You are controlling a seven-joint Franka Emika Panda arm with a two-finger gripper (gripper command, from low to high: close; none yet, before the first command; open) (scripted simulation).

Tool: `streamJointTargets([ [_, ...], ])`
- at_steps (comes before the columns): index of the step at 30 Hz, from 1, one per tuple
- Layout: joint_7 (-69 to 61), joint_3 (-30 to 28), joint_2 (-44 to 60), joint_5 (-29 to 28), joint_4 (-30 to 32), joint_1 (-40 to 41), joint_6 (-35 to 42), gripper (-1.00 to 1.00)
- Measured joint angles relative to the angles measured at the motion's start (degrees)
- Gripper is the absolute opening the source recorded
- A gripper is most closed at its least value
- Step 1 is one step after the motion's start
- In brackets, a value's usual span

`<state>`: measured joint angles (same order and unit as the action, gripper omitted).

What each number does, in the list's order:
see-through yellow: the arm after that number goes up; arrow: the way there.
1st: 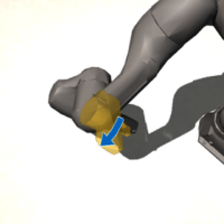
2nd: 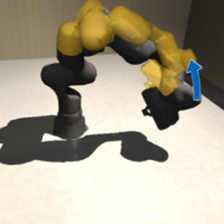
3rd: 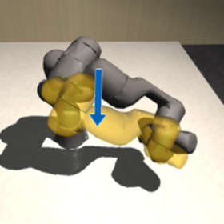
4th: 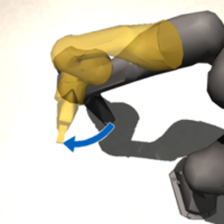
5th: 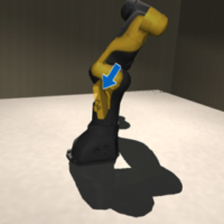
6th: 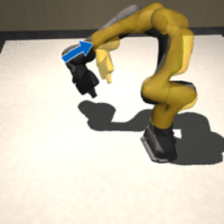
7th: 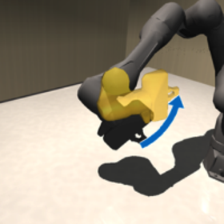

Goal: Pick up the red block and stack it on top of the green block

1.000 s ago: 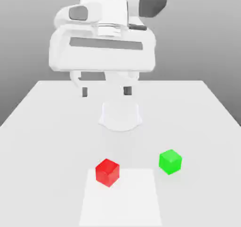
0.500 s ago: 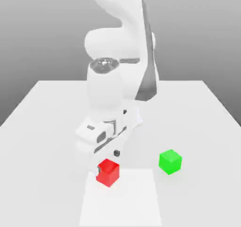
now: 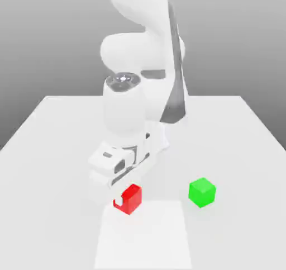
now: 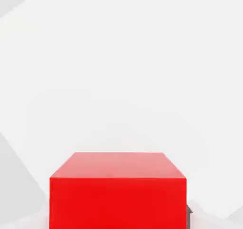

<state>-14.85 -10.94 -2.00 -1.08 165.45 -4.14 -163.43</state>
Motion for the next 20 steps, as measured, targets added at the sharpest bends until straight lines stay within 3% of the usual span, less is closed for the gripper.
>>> streamJointTargets([
  [10, 15.47, 17.10, -13.57, 5.41, 4.42, -17.99, 9.17, -1.00],
  [17, 18.77, 18.95, -1.26, 2.74, 4.22, -18.00, -2.93, -1.00],
  [18, 19.52, 18.69, 0.66, 1.66, 4.15, -17.84, -4.77, 1.00],
  [20, 19.52, 18.69, 0.66, 1.66, 4.15, -17.75, -4.77, 1.00],
])
